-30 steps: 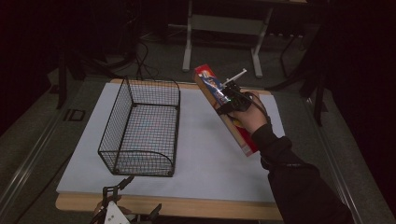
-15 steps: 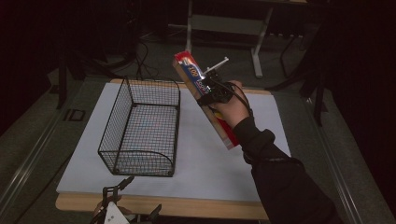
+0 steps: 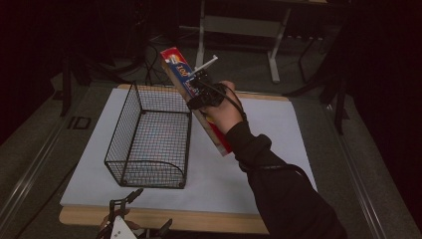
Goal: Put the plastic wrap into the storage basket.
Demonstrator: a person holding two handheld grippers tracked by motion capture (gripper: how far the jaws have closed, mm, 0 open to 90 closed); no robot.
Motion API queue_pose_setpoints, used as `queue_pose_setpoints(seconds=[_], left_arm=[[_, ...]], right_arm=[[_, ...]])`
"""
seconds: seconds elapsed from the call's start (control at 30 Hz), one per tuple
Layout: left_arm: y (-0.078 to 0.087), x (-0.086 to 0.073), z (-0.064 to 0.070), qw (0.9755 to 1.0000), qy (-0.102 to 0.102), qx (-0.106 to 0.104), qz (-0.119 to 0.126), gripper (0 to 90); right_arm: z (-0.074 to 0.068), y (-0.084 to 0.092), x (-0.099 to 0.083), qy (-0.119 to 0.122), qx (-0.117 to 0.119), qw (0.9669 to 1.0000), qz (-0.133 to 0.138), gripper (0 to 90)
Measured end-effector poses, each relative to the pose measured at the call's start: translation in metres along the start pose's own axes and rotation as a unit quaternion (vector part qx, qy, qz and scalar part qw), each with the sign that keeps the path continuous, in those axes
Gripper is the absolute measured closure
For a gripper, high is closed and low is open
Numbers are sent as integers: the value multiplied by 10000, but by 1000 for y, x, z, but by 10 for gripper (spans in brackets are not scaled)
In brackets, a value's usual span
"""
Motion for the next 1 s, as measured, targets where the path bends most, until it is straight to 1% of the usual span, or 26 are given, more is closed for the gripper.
queue_pose_setpoints(seconds=[0.1, 0.17, 0.2, 0.23, 0.3, 0.33, 0.4, 0.5, 0.57, 0.67, 0.73, 0.77, 0.83, 0.87, 0.93, 0.97, 1.0], left_arm=[[0, 0, 0, 10000, -1, -8, 8, 9], [1, 1, 0, 10000, -4, -9, 13, 10], [1, 1, 1, 10000, 0, -14, 24, 10], [1, 1, 0, 10000, 1, -18, 26, 10], [1, 1, 0, 10000, 5, -30, 34, 9], [1, 1, 0, 10000, 5, -30, 34, 9], [2, 1, 1, 10000, 1, -39, 41, 10], [2, 2, 1, 10000, 7, -40, 54, 9], [2, 2, 1, 10000, 6, -44, 71, 10], [3, 2, 1, 10000, -15, -52, 76, 10], [3, 2, 1, 9999, -7, -62, 78, 10], [3, 2, 1, 9999, -9, -67, 80, 9], [4, 2, 1, 9999, -17, -69, 72, 9], [4, 2, 1, 9999, -22, -68, 70, 10], [4, 2, 1, 9999, -33, -69, 70, 10], [3, 2, 2, 10000, -24, -73, 61, 10], [3, 2, 2, 9999, -28, -76, 60, 10]], right_arm=[[-13, -1, 7, 89, 32, 9999, 47, 401], [-23, -1, 12, 70, 79, 9999, 102, 402], [-23, -1, 12, 70, 79, 9999, 102, 402], [-32, -1, 18, 40, 167, 9997, 168, 402], [-39, -1, 23, 21, 216, 9995, 219, 402], [-39, -1, 23, 21, 216, 9995, 219, 402], [-51, -1, 30, -2, 311, 9990, 312, 401], [-64, -4, 38, -31, 421, 9984, 367, 401], [-71, -6, 41, -60, 459, 9982, 393, 401], [-81, -11, 45, -40, 441, 9981, 426, 401], [-87, -14, 48, -88, 480, 9977, 461, 401], [-90, -16, 49, -153, 515, 9974, 489, 401], [-97, -20, 50, -263, 682, 9961, 497, 401], [-99, -22, 50, -284, 713, 9958, 500, 401], [-102, -25, 50, -276, 691, 9960, 498, 401], [-107, -30, 50, -277, 607, 9962, 560, 401], [-109, -32, 50, -321, 623, 9957, 609, 401]])
Point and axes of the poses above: each handheld gripper's, and its own axes: y roughly backward along the jaws, x roughly out of its top, z roughly to its right, the point moved 9 cm from there along -y, roughly forward along the jaws, and after that the axes turned 5 degrees about -x, right-handed, at the moved point
